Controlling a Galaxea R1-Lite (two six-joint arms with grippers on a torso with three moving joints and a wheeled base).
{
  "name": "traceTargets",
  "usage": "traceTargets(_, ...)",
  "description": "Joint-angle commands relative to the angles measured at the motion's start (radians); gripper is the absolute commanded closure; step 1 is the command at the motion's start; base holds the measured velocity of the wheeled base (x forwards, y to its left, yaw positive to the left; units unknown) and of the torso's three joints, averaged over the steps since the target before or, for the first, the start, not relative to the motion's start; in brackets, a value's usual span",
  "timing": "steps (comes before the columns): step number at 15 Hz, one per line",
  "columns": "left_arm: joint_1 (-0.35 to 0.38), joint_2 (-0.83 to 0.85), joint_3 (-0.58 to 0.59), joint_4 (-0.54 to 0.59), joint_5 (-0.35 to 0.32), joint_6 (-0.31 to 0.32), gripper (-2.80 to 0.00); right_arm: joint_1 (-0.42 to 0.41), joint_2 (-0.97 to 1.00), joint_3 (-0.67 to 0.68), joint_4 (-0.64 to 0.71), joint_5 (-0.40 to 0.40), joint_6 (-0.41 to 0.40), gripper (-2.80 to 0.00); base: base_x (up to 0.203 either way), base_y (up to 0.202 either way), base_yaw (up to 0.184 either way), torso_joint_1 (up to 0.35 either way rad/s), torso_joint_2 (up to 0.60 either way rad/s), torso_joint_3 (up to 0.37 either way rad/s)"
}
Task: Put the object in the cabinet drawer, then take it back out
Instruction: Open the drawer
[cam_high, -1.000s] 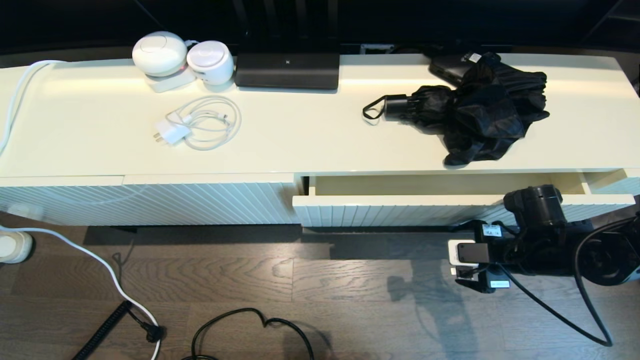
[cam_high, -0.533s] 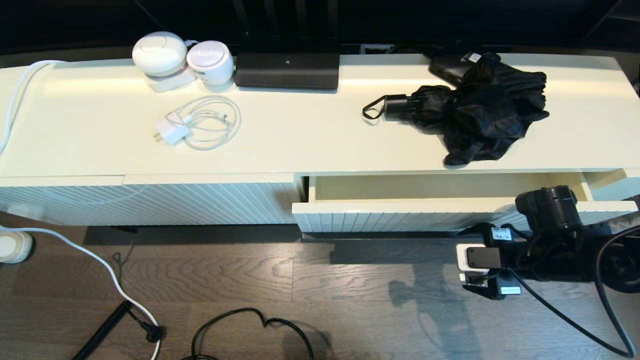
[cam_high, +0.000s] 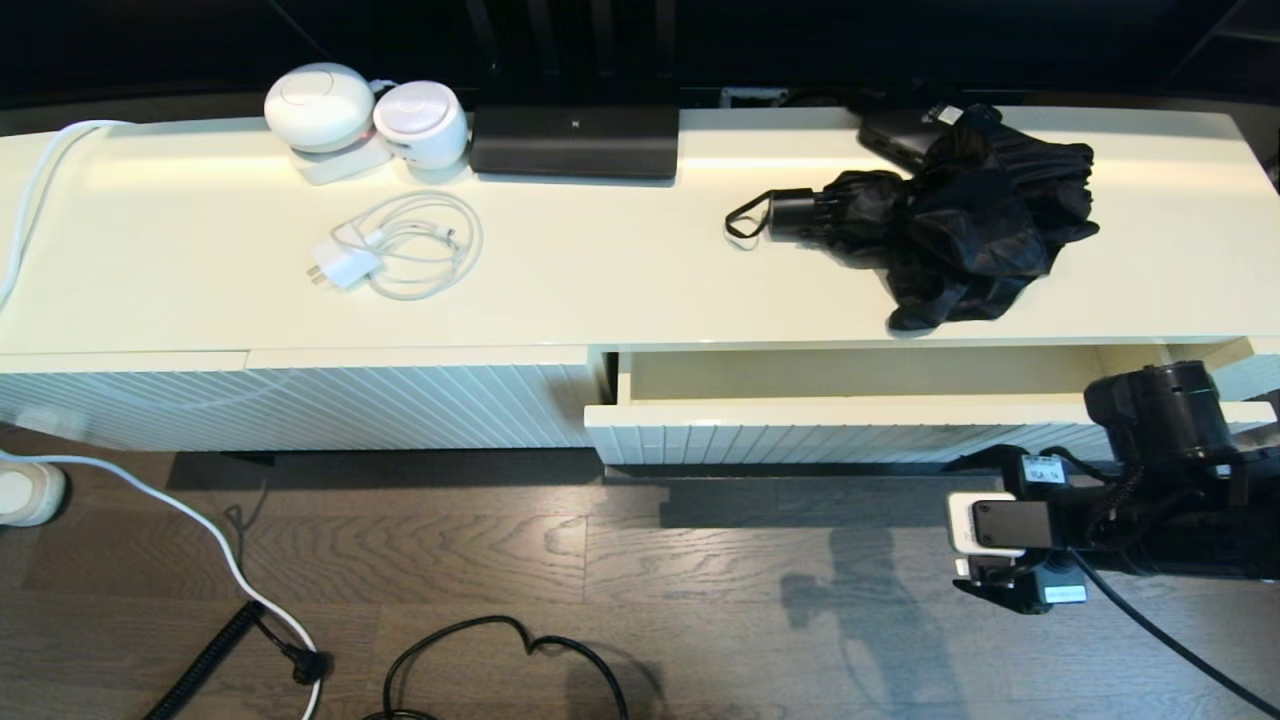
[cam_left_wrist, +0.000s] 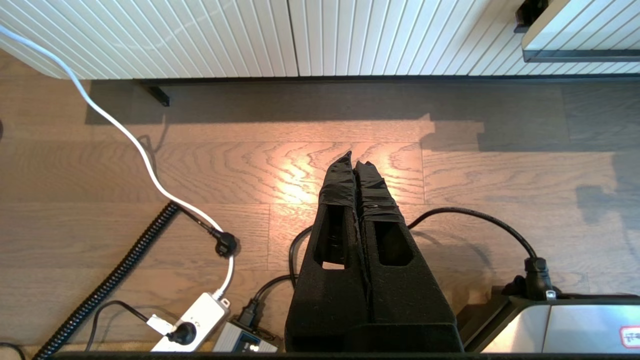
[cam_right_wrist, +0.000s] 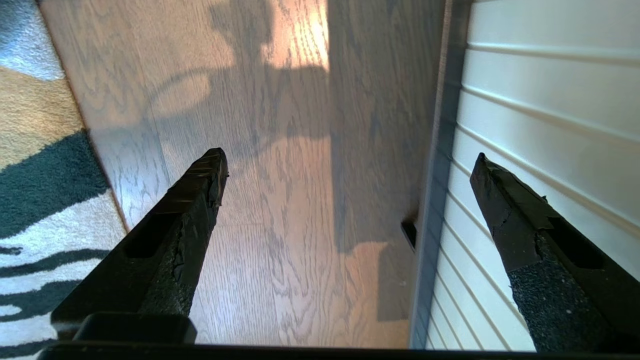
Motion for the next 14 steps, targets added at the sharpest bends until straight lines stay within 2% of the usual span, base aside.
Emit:
traceTargets(1, 0.001, 0.000, 0.000, 0.000, 0.000, 0.000, 0.00, 0.000, -0.101, 0.012, 0.024, 0.001, -0.007, -2.80, 0.000, 0.000, 0.000, 0.000, 0.00, 0.000)
traceTargets(8, 0.000, 0.000, 0.001, 0.000, 0.000, 0.000, 0.00, 0.048, -0.382, 0.009, 0.260, -0.002, 0.000, -2.80, 0.000, 0.000, 0.000, 0.000, 0.00, 0.000)
traceTargets(14, 0.001, 0.000, 0.000, 0.000, 0.000, 0.000, 0.00, 0.064, -0.360, -0.114, 0.300, -0.012, 0.024, -2.80, 0.000, 0.000, 0.000, 0.000, 0.00, 0.000)
